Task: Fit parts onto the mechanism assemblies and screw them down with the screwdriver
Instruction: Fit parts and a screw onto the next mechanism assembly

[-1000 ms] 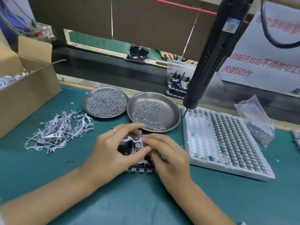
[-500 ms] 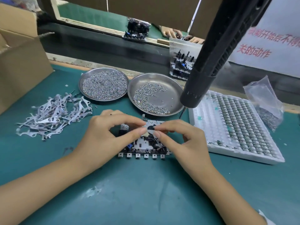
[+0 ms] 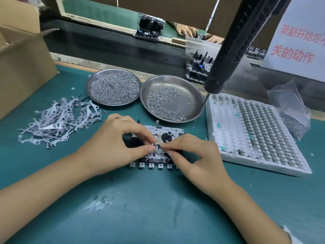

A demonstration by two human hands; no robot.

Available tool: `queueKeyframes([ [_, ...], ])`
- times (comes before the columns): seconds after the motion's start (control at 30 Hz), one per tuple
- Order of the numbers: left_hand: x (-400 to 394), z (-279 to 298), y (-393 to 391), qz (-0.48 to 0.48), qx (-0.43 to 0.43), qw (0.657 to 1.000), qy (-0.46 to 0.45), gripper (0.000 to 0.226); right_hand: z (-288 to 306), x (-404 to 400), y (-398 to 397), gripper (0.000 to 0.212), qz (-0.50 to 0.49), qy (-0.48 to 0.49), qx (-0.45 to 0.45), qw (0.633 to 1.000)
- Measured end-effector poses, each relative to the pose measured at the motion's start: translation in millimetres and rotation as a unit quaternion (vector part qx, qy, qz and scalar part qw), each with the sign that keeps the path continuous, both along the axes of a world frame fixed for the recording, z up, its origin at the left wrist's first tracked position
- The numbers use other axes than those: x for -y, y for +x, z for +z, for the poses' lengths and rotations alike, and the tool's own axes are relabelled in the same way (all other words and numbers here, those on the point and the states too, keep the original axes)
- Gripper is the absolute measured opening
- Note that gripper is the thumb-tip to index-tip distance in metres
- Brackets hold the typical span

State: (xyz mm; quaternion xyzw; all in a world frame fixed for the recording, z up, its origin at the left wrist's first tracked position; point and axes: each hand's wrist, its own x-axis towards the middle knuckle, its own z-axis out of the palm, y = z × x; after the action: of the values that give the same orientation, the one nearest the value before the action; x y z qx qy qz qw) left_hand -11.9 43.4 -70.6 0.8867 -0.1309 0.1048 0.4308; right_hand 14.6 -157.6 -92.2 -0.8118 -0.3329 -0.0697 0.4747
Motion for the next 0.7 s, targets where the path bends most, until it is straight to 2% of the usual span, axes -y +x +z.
queueKeyframes([
  [0.07, -1.4, 1.0, 0.7, -0.003, -0.005, 1.000, 0.004, 0.024, -0.3, 0.5, 0.2, 0.019, 0.007, -0.007, 0.012, 1.000],
  [0.4, -3.4, 0.2, 2.2, -0.025, -0.084, 0.994, -0.066, 0.018, -0.1, 0.6, 0.3, 0.015, 0.018, -0.027, 0.011, 0.999],
  [0.57, -3.2, 0.4, 1.3, -0.042, -0.104, 0.992, -0.056, 0.020, -2.4, -0.2, -3.2, 0.020, 0.018, -0.071, 0.071, 0.995],
  [0.7, -2.7, -0.1, 0.9, -0.042, -0.114, 0.991, -0.058, 0.023, -8.2, -3.1, -8.8, 0.009, -0.021, -0.088, 0.134, 0.987],
])
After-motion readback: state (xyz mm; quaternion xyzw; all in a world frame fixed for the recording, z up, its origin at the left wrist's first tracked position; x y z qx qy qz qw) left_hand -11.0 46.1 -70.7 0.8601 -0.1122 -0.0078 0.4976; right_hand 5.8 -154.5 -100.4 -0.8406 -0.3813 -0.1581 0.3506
